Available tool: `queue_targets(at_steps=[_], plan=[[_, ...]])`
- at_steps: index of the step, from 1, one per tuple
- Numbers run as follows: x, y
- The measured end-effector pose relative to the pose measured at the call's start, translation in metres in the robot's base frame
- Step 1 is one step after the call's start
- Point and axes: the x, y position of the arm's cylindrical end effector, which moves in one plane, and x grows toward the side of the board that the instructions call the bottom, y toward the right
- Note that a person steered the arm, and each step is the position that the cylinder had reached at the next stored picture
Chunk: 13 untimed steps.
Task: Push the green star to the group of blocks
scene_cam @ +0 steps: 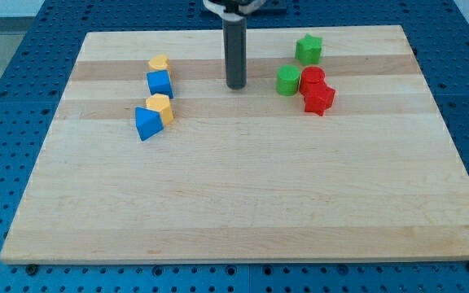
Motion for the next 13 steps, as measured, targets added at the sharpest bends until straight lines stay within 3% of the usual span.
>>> queue_targets(at_steps=[2, 3, 4, 5, 7, 9, 13], plan=[[-0.087, 0.036], [-0.097, 0.099], [-0.08, 0.136], [-0.053, 0.138], [-0.064, 0.178], [-0.041, 0.214], [-0.033, 0.148]])
